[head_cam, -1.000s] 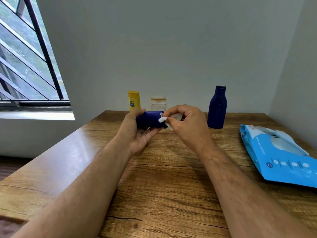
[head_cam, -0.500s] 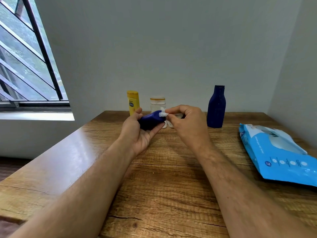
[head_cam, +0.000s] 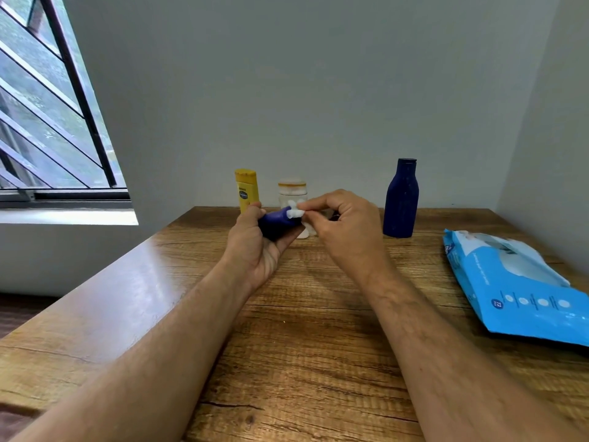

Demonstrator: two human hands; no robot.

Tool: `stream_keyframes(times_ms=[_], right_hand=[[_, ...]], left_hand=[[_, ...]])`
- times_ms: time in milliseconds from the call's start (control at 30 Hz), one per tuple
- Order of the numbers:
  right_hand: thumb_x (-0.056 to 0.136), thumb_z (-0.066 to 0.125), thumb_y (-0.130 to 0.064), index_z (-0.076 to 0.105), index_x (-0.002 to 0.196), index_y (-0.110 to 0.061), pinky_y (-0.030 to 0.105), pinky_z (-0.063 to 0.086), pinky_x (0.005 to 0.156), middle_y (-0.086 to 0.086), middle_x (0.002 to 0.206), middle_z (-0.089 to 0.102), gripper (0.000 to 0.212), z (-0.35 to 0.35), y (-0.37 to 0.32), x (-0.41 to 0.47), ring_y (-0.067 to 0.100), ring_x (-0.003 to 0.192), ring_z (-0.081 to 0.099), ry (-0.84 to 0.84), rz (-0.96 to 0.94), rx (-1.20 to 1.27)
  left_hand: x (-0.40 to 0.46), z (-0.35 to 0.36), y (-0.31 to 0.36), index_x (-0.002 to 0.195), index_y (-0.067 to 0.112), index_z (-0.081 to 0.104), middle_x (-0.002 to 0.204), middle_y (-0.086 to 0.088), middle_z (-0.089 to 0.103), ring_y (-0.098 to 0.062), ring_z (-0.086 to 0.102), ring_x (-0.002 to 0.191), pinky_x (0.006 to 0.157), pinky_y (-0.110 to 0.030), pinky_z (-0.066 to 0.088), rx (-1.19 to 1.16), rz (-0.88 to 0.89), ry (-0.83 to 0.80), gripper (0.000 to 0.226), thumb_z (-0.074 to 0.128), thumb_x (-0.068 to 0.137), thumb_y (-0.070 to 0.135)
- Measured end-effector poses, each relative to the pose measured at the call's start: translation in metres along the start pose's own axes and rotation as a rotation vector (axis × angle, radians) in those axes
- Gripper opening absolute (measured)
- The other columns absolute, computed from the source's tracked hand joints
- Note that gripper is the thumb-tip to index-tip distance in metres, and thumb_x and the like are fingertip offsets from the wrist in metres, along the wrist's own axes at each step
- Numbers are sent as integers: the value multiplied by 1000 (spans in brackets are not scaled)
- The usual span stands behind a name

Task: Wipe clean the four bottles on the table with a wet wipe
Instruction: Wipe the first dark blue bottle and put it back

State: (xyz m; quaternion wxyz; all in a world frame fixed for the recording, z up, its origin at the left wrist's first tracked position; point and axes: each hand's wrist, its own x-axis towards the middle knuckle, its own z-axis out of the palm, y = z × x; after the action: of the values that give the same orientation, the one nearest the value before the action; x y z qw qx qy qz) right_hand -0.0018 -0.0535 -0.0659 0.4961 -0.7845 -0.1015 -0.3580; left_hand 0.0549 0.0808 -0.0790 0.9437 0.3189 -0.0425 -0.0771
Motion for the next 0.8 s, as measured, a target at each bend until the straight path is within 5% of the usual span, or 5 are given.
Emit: stream_keyframes(times_ms=[200, 300, 467, 633, 800], right_hand=[[85, 73, -5, 76, 85, -23, 21, 56, 72, -3, 92, 75, 19, -6, -1, 7, 9, 87, 70, 133, 281, 465], [82, 73, 2, 76, 84, -23, 28, 57, 77, -2, 95, 76, 25, -7, -1, 11, 14, 93, 71, 117, 320, 618], [85, 74, -11, 76, 96, -26, 14, 55, 73, -9, 95, 73, 18, -4, -3, 3, 4, 87, 67, 8, 189, 212], [83, 77, -16, 77, 92, -27, 4, 45, 68, -14, 95, 66, 14, 1, -5, -2, -9, 86, 59, -69, 49, 6], [82, 78, -18, 78, 88, -29, 6, 47, 69, -13, 93, 67, 13, 0, -1, -3, -4, 87, 60, -45, 25, -11]], left_hand=[[-16, 8, 8, 107, 9, 45, 112, -26, 59, -39, 67, 103, 64, -44, 63, -55, -21, 4, 5, 45, 104, 12], [-18, 11, 9, 106, 10, 46, 113, -26, 57, -42, 64, 109, 70, -47, 63, -43, -17, 3, 4, 44, 104, 12], [-9, 7, 4, 137, 13, 39, 126, -27, 53, -39, 66, 105, 68, -48, 63, -9, 28, -15, 34, 41, 104, 8], [-4, 4, 6, 140, 16, 40, 135, -28, 49, -41, 64, 112, 62, -45, 62, -60, 60, 30, 38, 41, 104, 6], [-4, 3, 6, 139, 18, 41, 136, -27, 46, -42, 60, 118, 68, -48, 63, -48, 57, 22, 41, 42, 101, 2]])
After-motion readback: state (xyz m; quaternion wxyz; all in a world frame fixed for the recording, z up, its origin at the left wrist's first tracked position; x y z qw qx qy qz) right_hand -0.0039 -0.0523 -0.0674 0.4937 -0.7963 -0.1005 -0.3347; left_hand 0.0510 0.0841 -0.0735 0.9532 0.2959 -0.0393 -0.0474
